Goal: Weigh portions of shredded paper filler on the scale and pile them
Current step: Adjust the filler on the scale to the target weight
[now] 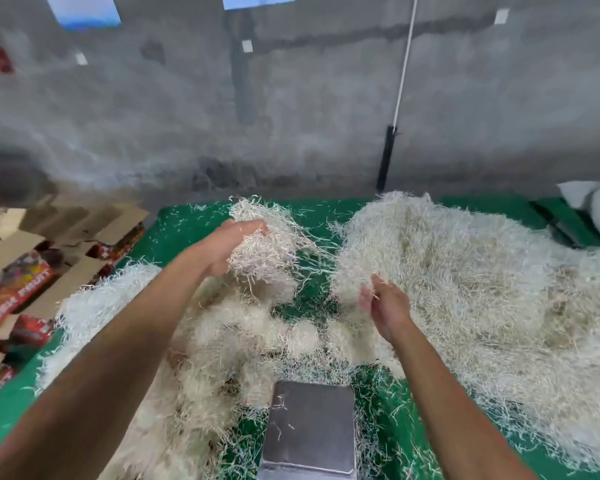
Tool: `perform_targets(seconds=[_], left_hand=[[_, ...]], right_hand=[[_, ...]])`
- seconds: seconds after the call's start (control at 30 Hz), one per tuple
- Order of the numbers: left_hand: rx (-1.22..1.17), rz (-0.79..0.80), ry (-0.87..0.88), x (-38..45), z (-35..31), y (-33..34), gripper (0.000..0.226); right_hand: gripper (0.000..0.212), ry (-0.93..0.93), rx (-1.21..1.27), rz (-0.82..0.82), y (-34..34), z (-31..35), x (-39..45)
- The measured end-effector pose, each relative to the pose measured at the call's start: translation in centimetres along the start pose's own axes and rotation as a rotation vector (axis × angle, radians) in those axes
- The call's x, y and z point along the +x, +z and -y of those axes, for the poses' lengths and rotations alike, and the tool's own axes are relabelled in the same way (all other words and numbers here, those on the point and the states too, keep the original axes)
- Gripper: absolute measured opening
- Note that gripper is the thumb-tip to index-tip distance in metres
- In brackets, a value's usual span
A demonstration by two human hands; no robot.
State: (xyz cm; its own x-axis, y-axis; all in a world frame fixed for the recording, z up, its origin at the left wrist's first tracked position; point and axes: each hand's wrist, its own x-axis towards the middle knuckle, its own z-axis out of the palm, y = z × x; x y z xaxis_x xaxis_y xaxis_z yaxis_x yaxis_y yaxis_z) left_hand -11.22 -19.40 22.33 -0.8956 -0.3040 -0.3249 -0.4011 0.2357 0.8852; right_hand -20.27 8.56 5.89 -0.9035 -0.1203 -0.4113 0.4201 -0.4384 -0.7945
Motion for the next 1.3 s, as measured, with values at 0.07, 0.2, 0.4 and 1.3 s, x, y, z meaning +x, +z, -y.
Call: perform_targets(seconds=[0.07, 0.2, 0.4, 1.3], left_hand=[[-0.005, -0.013, 0.001, 0.5, -1.4, -0.3, 0.040], [0.030, -0.019, 0.056, 2.3, -1.9, 1.6, 0.042], [0.062, 0.053, 0.005, 4.5, -1.1, 6.1, 0.098], [-0.489, -0.104, -0.510, -11.3, 28.7, 11.8, 0.035]], right_hand=[[0.042, 0.040, -0.090, -0.140, -3.0, -1.2, 1.2], [0.062, 0.105, -0.360, -0.178, -6.0, -3.3, 1.8], [0.047, -0.431, -1.306, -0.182, -2.1, -0.4, -0.2], [0.113, -0.132, -1.588, 0.464, -3.5, -13.8, -12.9]])
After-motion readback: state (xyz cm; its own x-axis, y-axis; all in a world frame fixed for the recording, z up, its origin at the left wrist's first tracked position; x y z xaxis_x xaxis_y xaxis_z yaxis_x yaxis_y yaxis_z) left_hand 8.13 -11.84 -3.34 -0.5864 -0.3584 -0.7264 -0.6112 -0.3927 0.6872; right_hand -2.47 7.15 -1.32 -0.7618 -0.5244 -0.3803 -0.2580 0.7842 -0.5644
